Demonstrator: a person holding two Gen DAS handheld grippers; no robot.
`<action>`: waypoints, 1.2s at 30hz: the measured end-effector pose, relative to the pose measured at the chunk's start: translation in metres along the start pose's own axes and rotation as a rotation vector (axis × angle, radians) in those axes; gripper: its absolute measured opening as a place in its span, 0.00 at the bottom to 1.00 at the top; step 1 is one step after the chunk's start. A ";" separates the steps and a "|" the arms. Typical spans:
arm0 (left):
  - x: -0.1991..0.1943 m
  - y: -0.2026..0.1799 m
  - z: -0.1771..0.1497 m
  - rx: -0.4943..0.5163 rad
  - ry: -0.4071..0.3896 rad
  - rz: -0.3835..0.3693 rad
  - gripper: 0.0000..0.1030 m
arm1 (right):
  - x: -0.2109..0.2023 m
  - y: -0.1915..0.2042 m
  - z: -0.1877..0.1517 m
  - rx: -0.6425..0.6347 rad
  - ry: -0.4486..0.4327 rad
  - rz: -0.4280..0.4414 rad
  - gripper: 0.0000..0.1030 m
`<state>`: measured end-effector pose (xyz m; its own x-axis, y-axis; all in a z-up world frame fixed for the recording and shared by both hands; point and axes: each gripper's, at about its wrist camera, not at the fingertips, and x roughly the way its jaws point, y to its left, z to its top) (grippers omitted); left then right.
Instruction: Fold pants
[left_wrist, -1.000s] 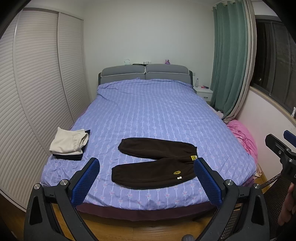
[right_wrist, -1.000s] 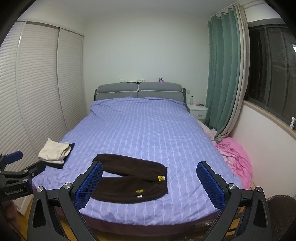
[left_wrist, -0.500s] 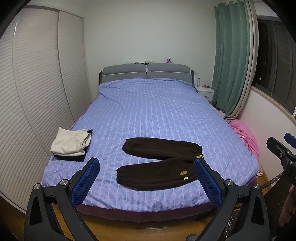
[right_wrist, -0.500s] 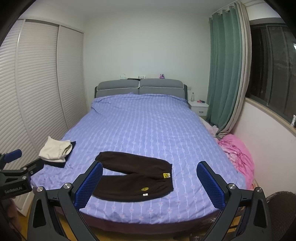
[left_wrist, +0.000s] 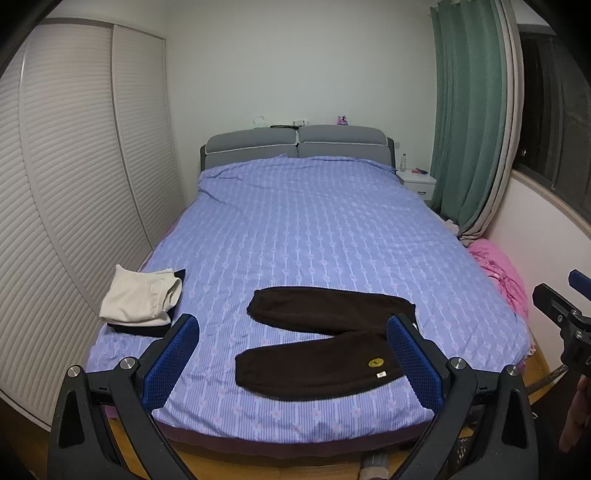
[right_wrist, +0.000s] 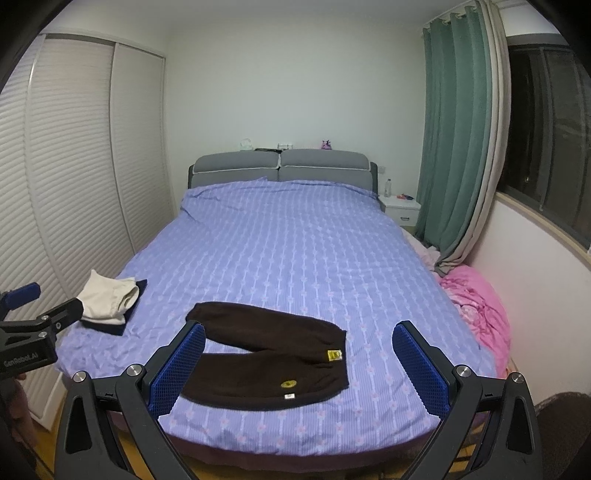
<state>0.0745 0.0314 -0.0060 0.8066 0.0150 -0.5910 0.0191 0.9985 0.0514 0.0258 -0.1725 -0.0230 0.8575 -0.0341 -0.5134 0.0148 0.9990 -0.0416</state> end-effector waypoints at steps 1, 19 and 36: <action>0.007 -0.004 0.004 0.005 -0.001 0.005 1.00 | 0.009 -0.004 0.003 0.002 0.005 0.008 0.99; 0.181 -0.086 0.063 0.076 0.028 0.053 1.00 | 0.226 -0.079 0.049 -0.135 0.129 0.168 0.99; 0.428 -0.134 0.051 0.202 0.095 -0.089 1.00 | 0.474 -0.069 0.020 -0.364 0.436 0.465 0.90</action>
<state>0.4471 -0.0992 -0.2242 0.7374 -0.0585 -0.6729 0.2135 0.9653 0.1501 0.4419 -0.2569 -0.2465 0.4500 0.3076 -0.8384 -0.5378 0.8428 0.0206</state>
